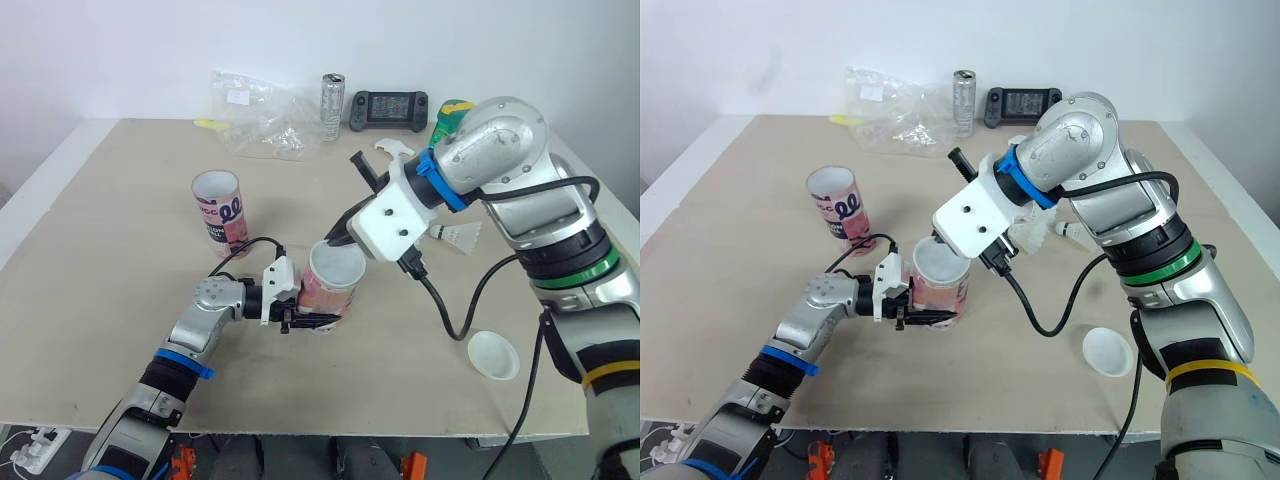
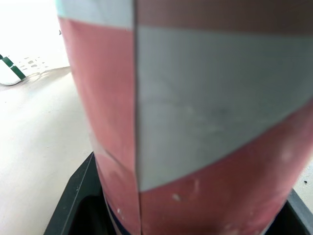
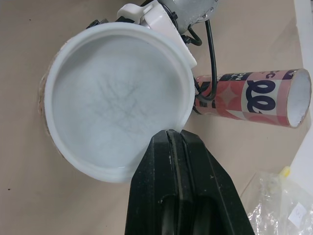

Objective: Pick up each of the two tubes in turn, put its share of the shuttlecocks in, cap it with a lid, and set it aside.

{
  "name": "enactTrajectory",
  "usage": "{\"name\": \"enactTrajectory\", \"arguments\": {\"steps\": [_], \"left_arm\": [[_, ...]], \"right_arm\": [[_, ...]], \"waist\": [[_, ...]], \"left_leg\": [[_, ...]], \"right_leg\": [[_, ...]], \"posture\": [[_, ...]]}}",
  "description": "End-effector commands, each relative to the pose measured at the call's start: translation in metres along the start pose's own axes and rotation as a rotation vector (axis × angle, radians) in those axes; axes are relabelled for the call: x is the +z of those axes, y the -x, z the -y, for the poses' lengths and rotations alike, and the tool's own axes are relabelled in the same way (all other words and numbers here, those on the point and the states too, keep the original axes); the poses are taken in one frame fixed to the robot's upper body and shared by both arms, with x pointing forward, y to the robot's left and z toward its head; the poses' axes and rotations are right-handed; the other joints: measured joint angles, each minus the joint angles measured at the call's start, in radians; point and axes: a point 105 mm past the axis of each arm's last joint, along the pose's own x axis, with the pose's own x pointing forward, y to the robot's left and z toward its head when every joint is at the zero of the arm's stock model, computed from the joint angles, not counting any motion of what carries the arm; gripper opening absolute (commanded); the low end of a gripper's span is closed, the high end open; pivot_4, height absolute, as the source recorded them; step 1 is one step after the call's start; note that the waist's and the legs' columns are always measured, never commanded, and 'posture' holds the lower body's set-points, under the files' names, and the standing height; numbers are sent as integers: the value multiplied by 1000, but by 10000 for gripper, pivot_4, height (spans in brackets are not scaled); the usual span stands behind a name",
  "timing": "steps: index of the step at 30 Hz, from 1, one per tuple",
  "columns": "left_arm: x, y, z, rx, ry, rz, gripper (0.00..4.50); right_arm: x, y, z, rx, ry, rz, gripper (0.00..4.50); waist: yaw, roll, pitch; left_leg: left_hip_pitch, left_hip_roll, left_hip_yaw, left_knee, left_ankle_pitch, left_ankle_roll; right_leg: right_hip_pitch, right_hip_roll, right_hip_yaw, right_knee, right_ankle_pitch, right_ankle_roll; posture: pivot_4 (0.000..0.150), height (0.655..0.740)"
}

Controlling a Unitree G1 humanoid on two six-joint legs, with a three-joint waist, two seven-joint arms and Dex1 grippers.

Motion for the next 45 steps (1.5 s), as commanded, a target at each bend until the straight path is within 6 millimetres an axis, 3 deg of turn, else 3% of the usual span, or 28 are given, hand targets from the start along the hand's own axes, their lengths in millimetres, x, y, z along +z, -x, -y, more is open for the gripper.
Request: {"name": "enactTrajectory", "arguments": {"steps": [1,7,14,18,19,21,26,28,37,45], "left_arm": [[-32,14,1,36,93,-109,24564],[-31,14,1,36,94,-108,24564],[-33,13,3,30,97,-111,24564],[-32,12,2,30,96,-108,24564],[-32,12,2,31,96,-108,24564],[-32,13,2,31,95,-109,24564],[-33,13,3,28,96,-112,24564],[-33,13,4,28,97,-112,24564],[-34,15,4,33,97,-117,24564],[-33,15,4,35,100,-115,24564]], "right_arm": [[2,3,-4,8,-25,10,18709],[4,-1,3,-45,-55,29,43973],[7,33,43,-181,-206,137,44603],[6,42,31,-117,-266,184,44603],[6,41,29,-111,-278,195,39621],[8,40,26,-100,-298,221,33841],[14,32,21,-68,-312,273,7562],[17,27,17,-46,-316,294,224],[21,-2,-1,75,-325,275,224],[17,-22,-4,123,-296,231,224]], "waist": [[0,0,0],[-1,0,-1],[-3,0,0],[-1,-1,-1],[-1,-1,-1],[-3,-1,-1],[-3,-1,-1],[-3,-1,-1],[-3,-1,-1],[-4,-1,-1]], "left_leg": [[0,0,0,0,0,0],[3,0,0,0,0,0],[2,1,1,0,0,0],[2,1,0,0,0,0],[2,1,0,0,0,0],[2,1,1,0,0,0],[2,1,0,0,0,0],[2,1,0,0,0,0],[2,1,0,0,0,0],[2,1,0,0,0,0]], "right_leg": [[0,0,0,0,0,0],[1,0,0,0,0,-3],[0,0,0,0,1,-4],[1,0,0,0,0,-3],[1,0,0,0,-1,-3],[1,0,1,0,-1,-4],[1,1,0,0,0,-4],[0,0,0,0,0,-4],[0,1,0,0,0,-3],[0,1,0,0,0,-2]], "posture": [[1500,7236],[1500,7236],[1500,7236],[1500,7236],[1500,7236],[1500,7236],[1500,7236],[1500,7236],[1500,7236],[1500,7236]]}}
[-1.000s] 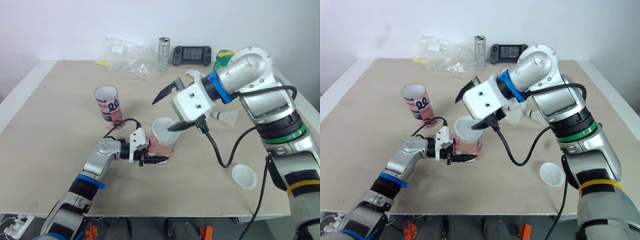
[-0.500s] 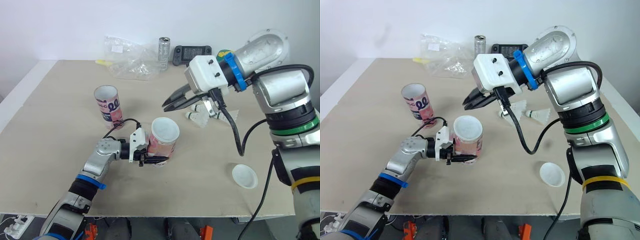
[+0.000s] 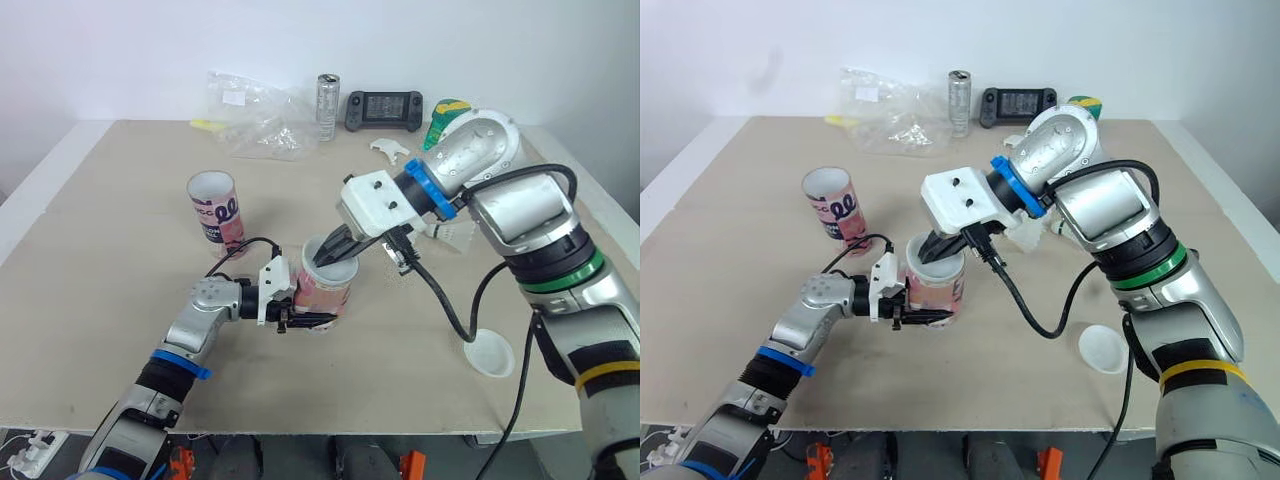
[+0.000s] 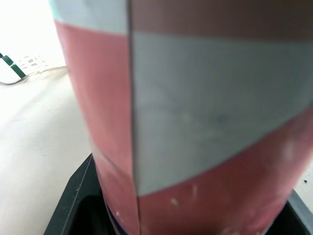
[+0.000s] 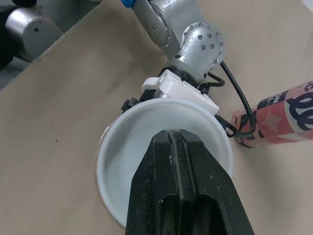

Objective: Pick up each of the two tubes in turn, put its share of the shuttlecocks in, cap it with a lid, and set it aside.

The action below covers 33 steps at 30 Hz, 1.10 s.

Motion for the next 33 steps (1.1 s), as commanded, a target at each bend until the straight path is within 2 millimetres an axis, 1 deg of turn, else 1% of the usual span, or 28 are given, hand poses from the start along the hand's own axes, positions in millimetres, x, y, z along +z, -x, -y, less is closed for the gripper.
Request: {"name": "enactTrajectory", "arguments": {"steps": [1,5,8,12,16,21,24,25,27,29,30,33], "left_arm": [[-32,10,5,24,92,-110,24564],[-32,11,4,31,94,-108,24564],[-32,11,4,36,97,-106,24564],[-32,11,3,39,97,-106,24564],[-31,11,3,43,97,-104,24564],[-32,11,3,45,99,-103,24564],[-32,12,3,48,101,-106,24564],[-33,12,3,48,101,-106,24564],[-32,12,4,47,102,-104,24564],[-32,12,4,49,103,-103,24564],[-33,12,4,50,104,-103,24564],[-33,13,4,56,106,-103,24564]], "right_arm": [[-5,-7,-4,65,54,-70,224],[-17,-12,-14,121,79,-129,224],[-28,-15,-22,166,106,-188,224],[-35,-15,-27,189,121,-210,224],[-41,-20,-28,202,127,-218,224],[-46,-30,-36,240,120,-217,224],[-52,-42,-37,258,98,-222,224],[-54,-47,-34,254,88,-226,224],[-56,-54,-21,205,57,-224,224],[-54,-55,-9,163,36,-214,224],[-53,-54,-8,163,32,-207,224],[-52,-53,-7,173,36,-201,224]], "waist": [[0,0,0],[-1,0,-1],[-2,-1,-2],[-2,-5,-6],[-2,-7,-7],[-2,-8,-11],[-6,-9,-16],[-9,-9,-20],[-20,-11,-24],[-31,-12,-25],[-33,-12,-25],[-37,-11,-25]], "left_leg": [[0,0,0,0,0,0],[1,0,0,0,0,0],[3,0,0,0,0,0],[9,0,1,-4,0,0],[15,0,2,-7,0,0],[16,0,2,-7,0,0],[17,1,2,-8,0,0],[18,1,2,-9,0,0],[24,1,2,-10,0,0],[32,1,1,-12,0,-1],[37,0,-2,-13,-1,-1],[42,-2,-12,-13,-3,-5]], "right_leg": [[0,0,0,0,0,0],[1,0,0,0,-1,-2],[2,0,0,0,-1,-2],[5,0,0,0,-2,-4],[5,0,1,0,-3,-5],[6,0,1,0,-3,-5],[6,-1,1,0,-3,-6],[6,0,1,0,-3,-6],[9,0,1,0,-3,-7],[15,0,1,0,-3,-9],[17,-1,1,0,-2,-10],[18,-2,-1,-3,-2,-10]], "posture": [[1500,7236],[1500,7236],[1500,7236],[1500,7236],[1500,7236],[1500,7236],[1500,7236],[1500,7236],[1500,7236],[1500,7236],[1500,7236],[1500,7236]]}}
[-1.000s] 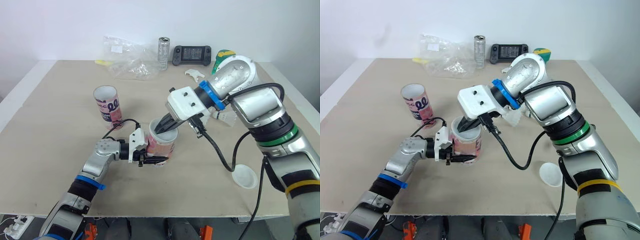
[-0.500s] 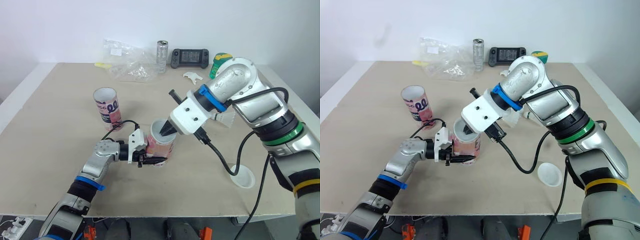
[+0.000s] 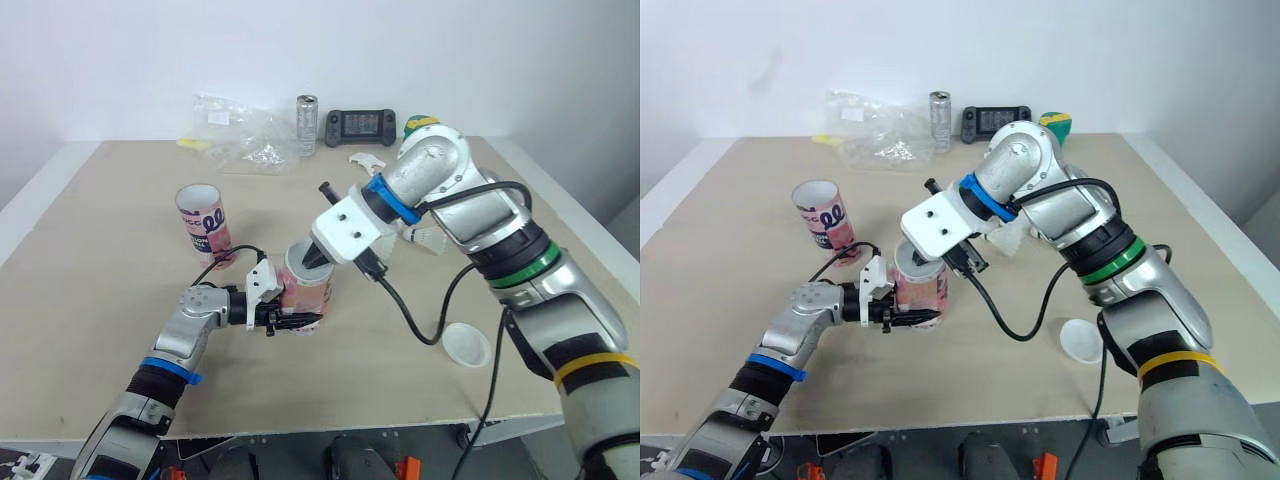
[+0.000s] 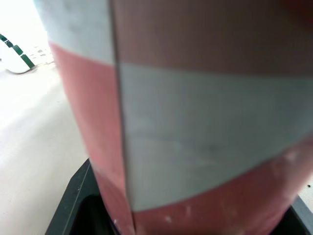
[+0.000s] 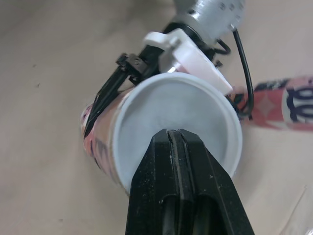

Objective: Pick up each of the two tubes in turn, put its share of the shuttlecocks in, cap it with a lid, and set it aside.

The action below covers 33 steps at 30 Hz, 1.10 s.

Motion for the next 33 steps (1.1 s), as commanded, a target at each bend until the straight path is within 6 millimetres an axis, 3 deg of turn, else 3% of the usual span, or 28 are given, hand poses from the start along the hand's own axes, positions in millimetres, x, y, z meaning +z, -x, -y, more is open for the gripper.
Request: {"name": "enactTrajectory", "arguments": {"steps": [1,4,10,14,24,33], "left_arm": [[-14,-4,8,-28,16,-60,24564],[-14,-4,9,-25,17,-58,24564],[-14,-4,10,-21,18,-53,24564],[-15,-4,11,-19,20,-55,24564],[-15,-4,10,-17,23,-55,24564],[-15,-3,10,-9,27,-53,24564]], "right_arm": [[-22,-28,-21,132,-84,-58,224],[-23,-28,-14,114,-88,-60,224],[-4,-17,5,65,-158,70,224],[-4,-17,11,50,-180,78,224],[-25,-41,-16,149,-85,-64,224],[-27,-50,-32,210,41,-121,224]], "waist": [[0,1,0],[0,4,-2],[0,4,-2],[0,6,0],[0,5,0],[0,5,-2]], "left_leg": [[1,0,-2,0,-1,-1],[3,-1,-10,-1,-4,-6],[5,-5,-10,-1,-5,-8],[4,-7,-11,-2,-5,-8],[3,-13,-16,-5,-7,-9],[3,-17,-20,-5,-8,-10]], "right_leg": [[0,0,-1,-2,0,0],[2,-1,-4,-12,0,0],[1,-3,-1,-13,0,0],[1,-3,0,-13,1,-1],[1,-4,1,-13,2,2],[1,-6,0,-14,2,3]], "posture": [[1500,7236],[1500,7236],[1500,7236],[1500,7236],[1500,7236],[1500,7236]]}}
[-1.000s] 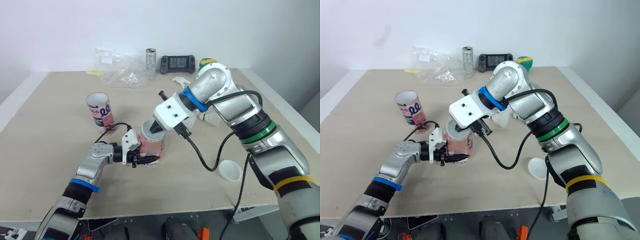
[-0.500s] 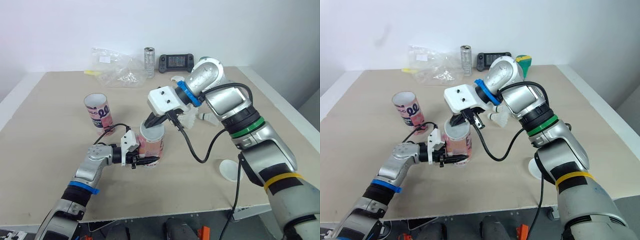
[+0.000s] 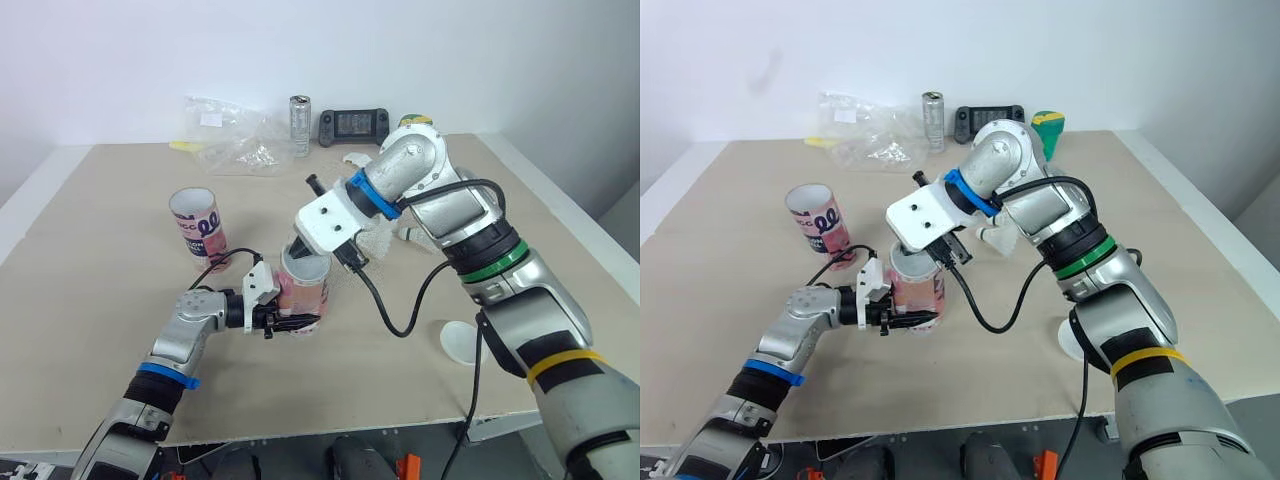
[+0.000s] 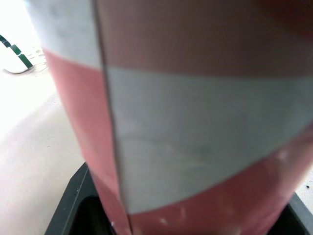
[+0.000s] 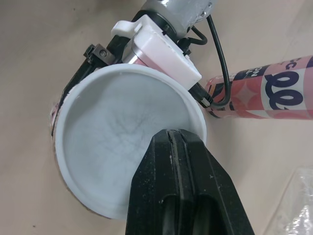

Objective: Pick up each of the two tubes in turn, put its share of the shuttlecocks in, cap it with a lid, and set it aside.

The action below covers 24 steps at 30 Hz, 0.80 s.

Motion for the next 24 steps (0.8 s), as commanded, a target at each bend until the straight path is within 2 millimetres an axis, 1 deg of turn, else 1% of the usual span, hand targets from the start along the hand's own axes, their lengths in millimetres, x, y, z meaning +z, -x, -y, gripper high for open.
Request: {"name": "enactTrajectory", "arguments": {"steps": [1,4,6,8,12,14,18,22,24], "left_arm": [[-14,-3,5,-8,18,-72,24564],[-14,-2,3,-1,23,-68,24564],[-13,-2,2,5,28,-63,24564],[-12,-2,1,8,30,-62,24564],[-13,-2,1,7,32,-62,24564],[-13,-2,1,7,32,-62,24564],[-13,-2,1,4,31,-63,24564],[-13,-1,1,6,30,-65,24564],[-13,-1,1,8,30,-65,24564]], "right_arm": [[-21,-43,-47,239,-1,-88,224],[-17,-41,-41,205,58,-99,224],[-4,-34,-32,178,24,-26,224],[4,-27,-26,158,-8,24,224],[25,-13,-29,182,-75,156,224],[29,-12,-30,198,-89,179,224],[30,-17,-31,214,-105,182,224],[20,-28,-33,224,-97,123,224],[7,-32,-38,236,-67,50,224]], "waist": [[0,-1,-2],[0,-2,-3],[0,-3,-4],[0,-3,-3],[4,-3,0],[8,-3,1],[12,-2,2],[12,-1,2],[11,-1,1]], "left_leg": [[0,-1,0,-1,0,0],[1,-3,0,-3,0,0],[1,-3,0,-3,0,0],[1,-3,-1,-4,0,0],[1,-6,1,-8,0,0],[0,-8,0,-11,0,0],[-5,-9,-2,-13,-3,2],[-8,-9,-5,-12,-4,4],[-7,-9,-5,-11,-4,4]], "right_leg": [[0,-1,-1,0,0,0],[0,-3,-1,-1,0,1],[0,-4,-1,-1,0,1],[0,-5,-2,-2,0,1],[-1,-9,-1,-4,0,1],[-1,-9,-1,-7,0,1],[-1,-8,-3,-12,1,4],[-1,-8,-4,-14,3,6],[-1,-8,-5,-14,3,6]], "posture": [[1500,7236],[1500,7236],[1500,7236],[1500,7236],[1500,7236],[1500,7236],[1500,7236],[1500,7236],[1500,7236]]}}
